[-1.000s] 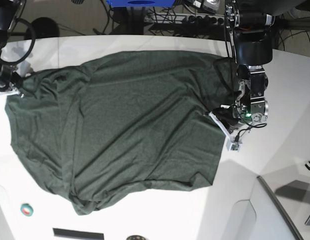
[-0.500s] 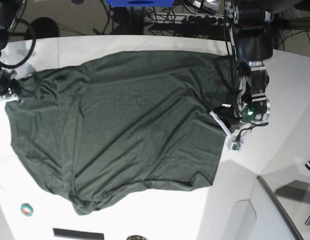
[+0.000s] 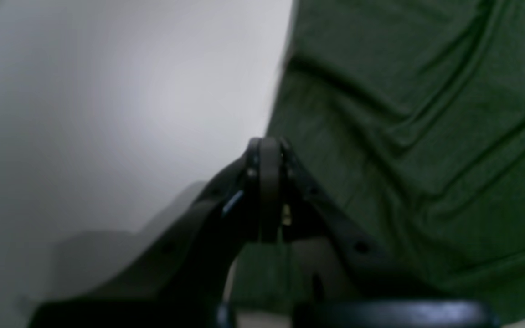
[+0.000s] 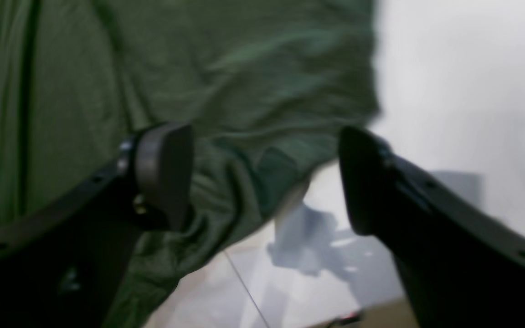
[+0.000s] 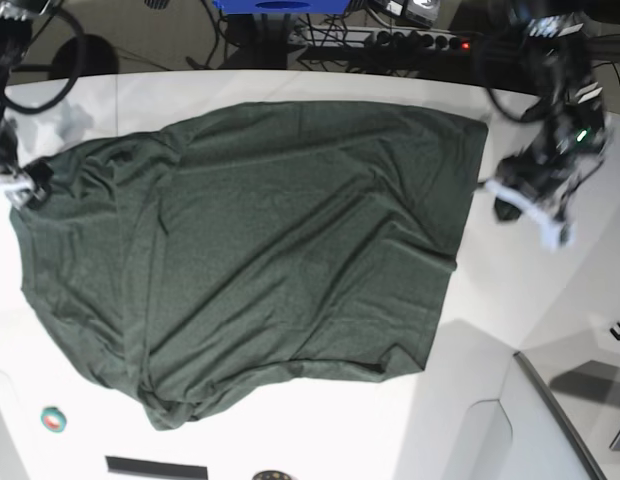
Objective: Layout the t-shirt on the table in an organized manner, then fold the t-shirt properly
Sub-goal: 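Pull the shirt corner with the left gripper away from the right gripper, then hold both shirt corners and pull them apart to tension the edge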
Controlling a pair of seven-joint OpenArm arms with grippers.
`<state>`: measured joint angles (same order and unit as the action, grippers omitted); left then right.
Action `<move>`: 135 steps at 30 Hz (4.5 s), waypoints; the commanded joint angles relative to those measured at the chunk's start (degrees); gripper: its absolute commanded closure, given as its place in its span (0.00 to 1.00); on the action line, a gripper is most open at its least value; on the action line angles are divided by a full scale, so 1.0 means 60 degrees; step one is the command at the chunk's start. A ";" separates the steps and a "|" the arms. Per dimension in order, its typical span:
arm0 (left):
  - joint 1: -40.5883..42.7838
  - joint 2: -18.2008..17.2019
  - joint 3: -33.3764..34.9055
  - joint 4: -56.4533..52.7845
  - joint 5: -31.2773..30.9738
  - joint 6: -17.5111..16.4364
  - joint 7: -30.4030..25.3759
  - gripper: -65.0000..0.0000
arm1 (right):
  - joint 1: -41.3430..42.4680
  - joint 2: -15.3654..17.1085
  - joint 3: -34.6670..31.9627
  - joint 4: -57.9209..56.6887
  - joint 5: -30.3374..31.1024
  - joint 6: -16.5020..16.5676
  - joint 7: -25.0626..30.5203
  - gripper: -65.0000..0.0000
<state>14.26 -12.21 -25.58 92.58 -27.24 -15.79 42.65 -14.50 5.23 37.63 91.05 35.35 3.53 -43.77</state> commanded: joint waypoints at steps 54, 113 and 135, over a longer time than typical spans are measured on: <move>0.0751 0.0884 -0.1677 -0.3993 -0.2763 -0.2606 -0.0186 0.83 | 0.0754 -0.0440 0.1590 -0.2244 0.0020 0.1968 0.0591 0.25; 0.1323 0.0577 -0.1765 -0.1429 -0.2119 -0.1976 0.0766 1.00 | 0.0446 -0.0528 0.1546 -0.1042 0.0020 0.1470 -0.0507 1.00; 0.2158 0.0635 -0.1751 -0.0067 -0.2133 -0.1961 0.0810 1.00 | -0.0257 -0.0616 0.1575 -0.0105 -0.0039 0.1133 -0.0874 1.00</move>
<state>26.74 -7.92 -35.79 91.35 -39.29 -27.40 48.21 -15.94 0.75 46.87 89.38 34.61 10.74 -49.78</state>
